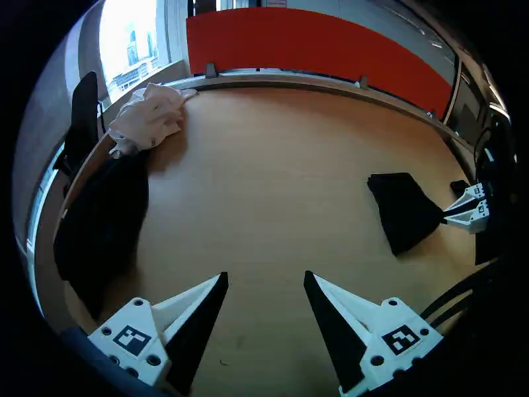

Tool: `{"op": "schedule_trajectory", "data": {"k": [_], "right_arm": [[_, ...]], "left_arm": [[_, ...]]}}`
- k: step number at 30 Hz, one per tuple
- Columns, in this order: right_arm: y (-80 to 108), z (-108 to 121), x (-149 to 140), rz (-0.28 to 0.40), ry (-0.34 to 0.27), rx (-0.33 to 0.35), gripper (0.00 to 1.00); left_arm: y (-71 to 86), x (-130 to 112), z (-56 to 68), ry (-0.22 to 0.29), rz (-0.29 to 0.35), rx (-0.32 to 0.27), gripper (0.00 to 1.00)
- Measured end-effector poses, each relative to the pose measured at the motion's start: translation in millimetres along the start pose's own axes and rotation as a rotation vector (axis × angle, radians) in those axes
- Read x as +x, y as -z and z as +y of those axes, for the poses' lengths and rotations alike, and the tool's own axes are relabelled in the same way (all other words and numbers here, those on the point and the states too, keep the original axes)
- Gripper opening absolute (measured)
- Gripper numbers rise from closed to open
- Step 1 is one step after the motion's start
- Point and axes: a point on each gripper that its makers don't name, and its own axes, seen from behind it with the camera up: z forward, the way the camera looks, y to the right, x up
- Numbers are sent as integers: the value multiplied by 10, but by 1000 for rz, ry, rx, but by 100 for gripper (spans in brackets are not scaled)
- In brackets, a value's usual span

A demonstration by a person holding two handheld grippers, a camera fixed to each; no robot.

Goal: Fold towel

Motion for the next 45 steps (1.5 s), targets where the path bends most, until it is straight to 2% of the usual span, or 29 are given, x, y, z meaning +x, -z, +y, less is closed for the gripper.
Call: {"op": "schedule_trajectory", "data": {"k": [14,21,26,33,45], "right_arm": [[361,211,954,142,54,-53,5],[536,315,1257,199,61,-77,5],[615,384,1333,221,47,-85,5],[711,545,1285,232,14,-108,5],[1029,1090,1018,212,-19,-185,5]], "left_arm": [[34,156,69,-17,29,-14,85],[52,208,98,-16,40,-21,85],[57,234,117,-21,43,-25,85],[56,282,153,-26,49,-31,84],[34,344,249,-39,49,-39,85]]}}
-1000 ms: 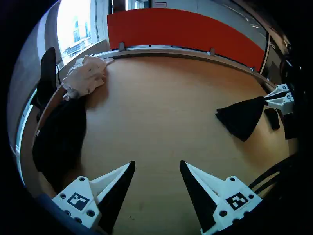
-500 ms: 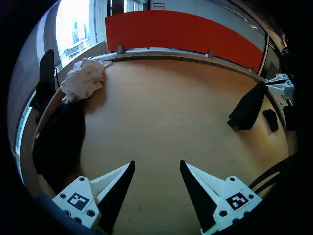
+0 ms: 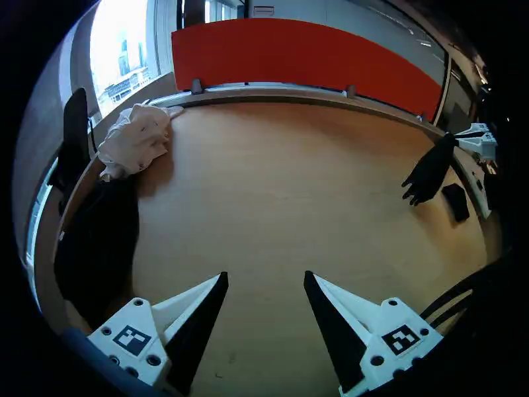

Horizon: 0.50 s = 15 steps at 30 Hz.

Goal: Fold towel

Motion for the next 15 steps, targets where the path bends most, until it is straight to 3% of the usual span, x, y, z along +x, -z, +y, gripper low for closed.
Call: {"op": "schedule_trajectory", "data": {"k": [15], "right_arm": [[295,784,-348,-47,-43,-86,5]], "left_arm": [[-12,31,59,-7,-4,3,85]]}}
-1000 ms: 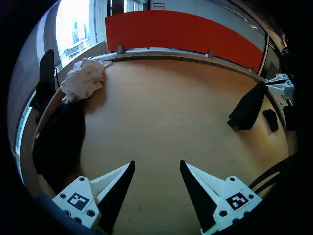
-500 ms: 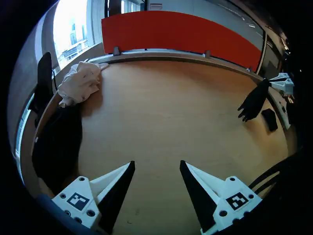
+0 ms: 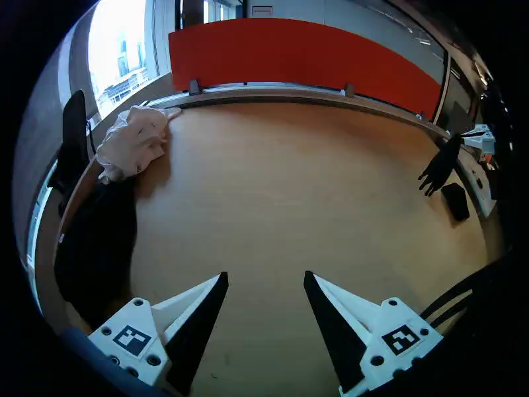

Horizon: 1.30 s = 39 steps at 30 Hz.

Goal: Fold towel

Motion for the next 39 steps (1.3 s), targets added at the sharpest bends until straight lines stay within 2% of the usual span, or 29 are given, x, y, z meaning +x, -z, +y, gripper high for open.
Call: {"op": "schedule_trajectory", "data": {"k": [26,32,39], "right_arm": [[278,1203,-535,-115,-20,-113,5],[336,1405,-628,-138,-26,-132,5],[337,1492,-693,-149,-41,-136,5]], "left_arm": [[18,35,24,-3,-9,26,84],[18,48,43,-9,-11,28,85],[12,70,91,-17,-11,26,84]]}}
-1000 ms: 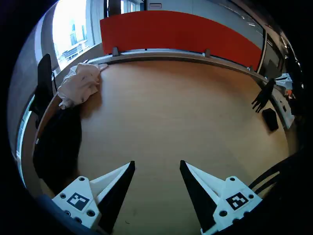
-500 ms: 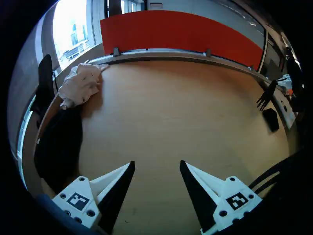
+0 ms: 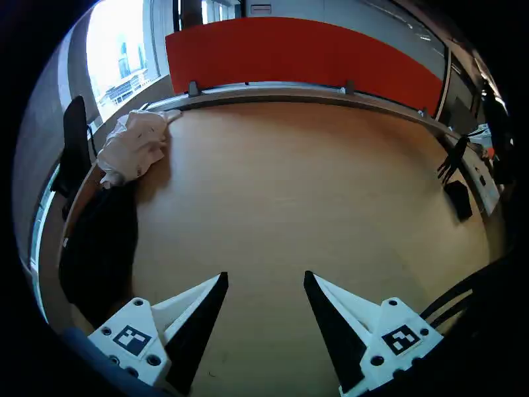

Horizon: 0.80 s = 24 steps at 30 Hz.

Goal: Fold towel

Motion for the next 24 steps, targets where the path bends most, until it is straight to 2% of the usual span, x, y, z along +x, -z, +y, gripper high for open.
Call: {"op": "schedule_trajectory", "data": {"k": [12,24], "right_arm": [[84,103,-254,-31,-13,-13,5],[278,203,-730,-81,-50,-32,5]], "left_arm": [[-8,38,55,-16,2,-4,85],[-30,60,123,-33,4,-18,85]]}}
